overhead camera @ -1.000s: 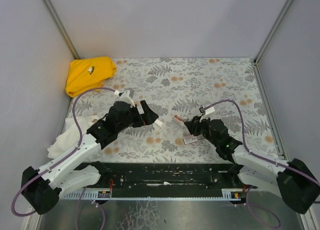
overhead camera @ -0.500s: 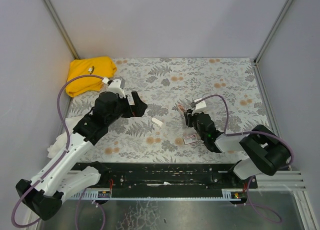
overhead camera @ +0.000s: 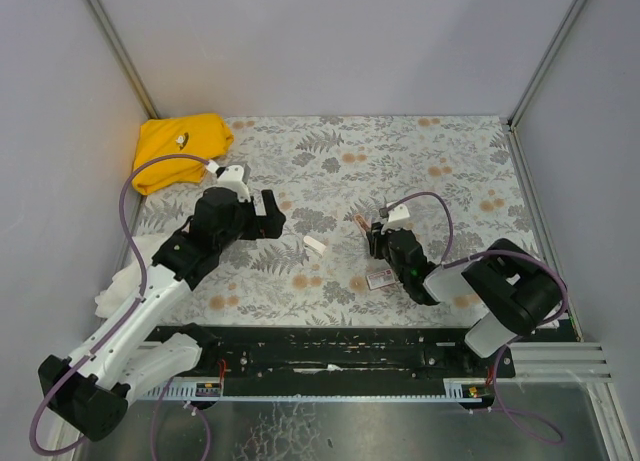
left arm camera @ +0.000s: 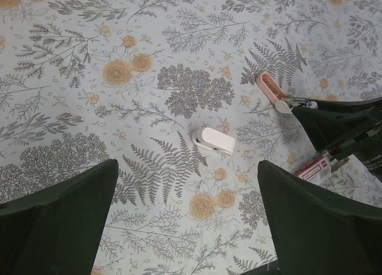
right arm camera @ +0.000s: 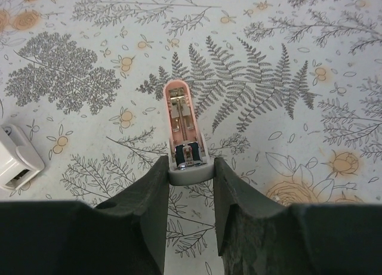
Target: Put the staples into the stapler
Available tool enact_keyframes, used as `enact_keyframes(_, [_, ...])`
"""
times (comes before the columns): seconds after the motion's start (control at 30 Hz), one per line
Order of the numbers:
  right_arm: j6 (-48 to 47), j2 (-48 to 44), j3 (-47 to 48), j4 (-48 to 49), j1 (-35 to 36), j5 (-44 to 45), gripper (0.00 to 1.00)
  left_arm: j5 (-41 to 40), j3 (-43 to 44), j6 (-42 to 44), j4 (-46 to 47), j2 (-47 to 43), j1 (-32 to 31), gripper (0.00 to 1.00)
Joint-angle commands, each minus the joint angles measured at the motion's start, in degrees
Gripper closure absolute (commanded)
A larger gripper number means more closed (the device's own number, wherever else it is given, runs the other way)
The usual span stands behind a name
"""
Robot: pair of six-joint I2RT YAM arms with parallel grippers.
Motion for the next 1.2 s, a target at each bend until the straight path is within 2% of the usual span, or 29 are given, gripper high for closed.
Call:
enact_keyframes(0.0, [2.28,1.79,0.62,2.38,-0.04,-0.61,0.99,-1.09,-1.22,1.11,3.06,-1.27,0.86,0.00])
enact_keyframes(0.1, [2.84,3.71,-0.27,4.11,-0.04,-0.23,0.97,-1.14,-1.32,1.05,3.23,-1.42,1.24,0.00])
enact_keyframes(0.27, [4.35,3.82,-2.36,5.60,-0.05,-0.15,0.88,-0.77,-1.66,0.90,3.41,-1.52,1.91,0.00])
enact_keyframes(0.43, [4.87,1.46,-3.97,4.28,-0.04,-0.28,0.70,-0.41,-1.99,0.61,3.59,-1.35,2.44,0.00])
enact_keyframes(0.57, [5.23,-1.83,-4.39,1.31,-0.05,0.10,0.48,0.00,-2.11,0.54,3.59,-1.21,2.73,0.00])
enact_keyframes(0.67, [5.07,-4.20,-5.10,0.26,-0.04,0.49,0.38,0.28,-2.23,0.44,3.59,-1.14,3.01,0.00])
enact_keyframes(1.0, [5.22,-14.42,-5.60,-8.26,-0.04,0.26,0.27,0.78,-2.54,0.17,3.59,-1.31,3.34,0.00])
enact_keyframes(1.17, [4.40,-20.64,-0.66,-22.79,-0.04,-3.20,0.22,0.73,-2.83,-0.12,3.67,-1.44,3.44,0.00])
